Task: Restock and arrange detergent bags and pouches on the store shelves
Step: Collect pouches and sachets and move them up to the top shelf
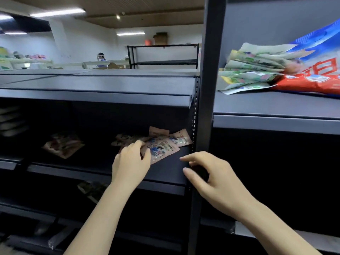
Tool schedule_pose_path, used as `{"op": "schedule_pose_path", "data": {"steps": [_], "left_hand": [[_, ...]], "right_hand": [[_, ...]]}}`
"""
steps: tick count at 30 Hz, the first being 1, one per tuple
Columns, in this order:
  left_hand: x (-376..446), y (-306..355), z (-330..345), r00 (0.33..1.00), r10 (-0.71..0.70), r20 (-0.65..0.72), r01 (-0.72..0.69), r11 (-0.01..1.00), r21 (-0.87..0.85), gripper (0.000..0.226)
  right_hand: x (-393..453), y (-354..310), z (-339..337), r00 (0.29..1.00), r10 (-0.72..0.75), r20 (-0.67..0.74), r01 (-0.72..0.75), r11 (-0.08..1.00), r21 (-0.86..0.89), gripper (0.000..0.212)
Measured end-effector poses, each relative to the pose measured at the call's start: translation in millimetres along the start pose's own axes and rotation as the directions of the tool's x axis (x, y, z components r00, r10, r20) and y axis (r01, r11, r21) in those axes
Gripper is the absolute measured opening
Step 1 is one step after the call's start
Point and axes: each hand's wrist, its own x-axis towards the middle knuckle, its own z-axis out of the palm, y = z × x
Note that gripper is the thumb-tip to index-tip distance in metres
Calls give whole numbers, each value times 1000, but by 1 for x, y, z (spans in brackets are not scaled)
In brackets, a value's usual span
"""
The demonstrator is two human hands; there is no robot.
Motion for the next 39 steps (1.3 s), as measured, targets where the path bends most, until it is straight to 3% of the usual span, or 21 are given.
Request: {"op": "schedule_pose_path", "data": {"steps": [4,8,14,22,26,29,31,34,37,39], "left_hand": [[34,-51,14,992,-47,118,41,998,53,39],[73,-98,31,978,-47,204,25,994,110,31],[134,-152,69,947,-33,319,-1,994,107,39],[192,-192,121,955,143,261,-185,972,143,42],[212,-199,143,938,173,301,-219,967,126,59],[215,-202,152,922,268,278,-327,925,194,74],[218,-205,159,897,337,286,-376,922,91,74],[221,-211,167,892,321,318,-323,945,-48,59],[223,-214,171,912,291,289,-305,952,4,46],[224,-213,172,923,246,297,-273,961,53,44]], "right_hand": [[23,-3,52,993,64,96,-54,993,-106,28],[56,11,101,963,219,158,-187,963,-196,29],[105,53,159,848,514,130,-480,848,-225,32],[146,100,202,751,660,26,-614,713,-338,43],[160,117,213,721,693,0,-630,655,-418,46],[166,129,221,677,736,-22,-678,612,-407,47],[169,138,226,640,768,-16,-713,586,-386,51],[174,151,233,584,812,-6,-762,546,-349,74],[178,165,237,545,838,22,-784,518,-342,120],[182,171,237,534,844,46,-790,518,-327,133]]}}
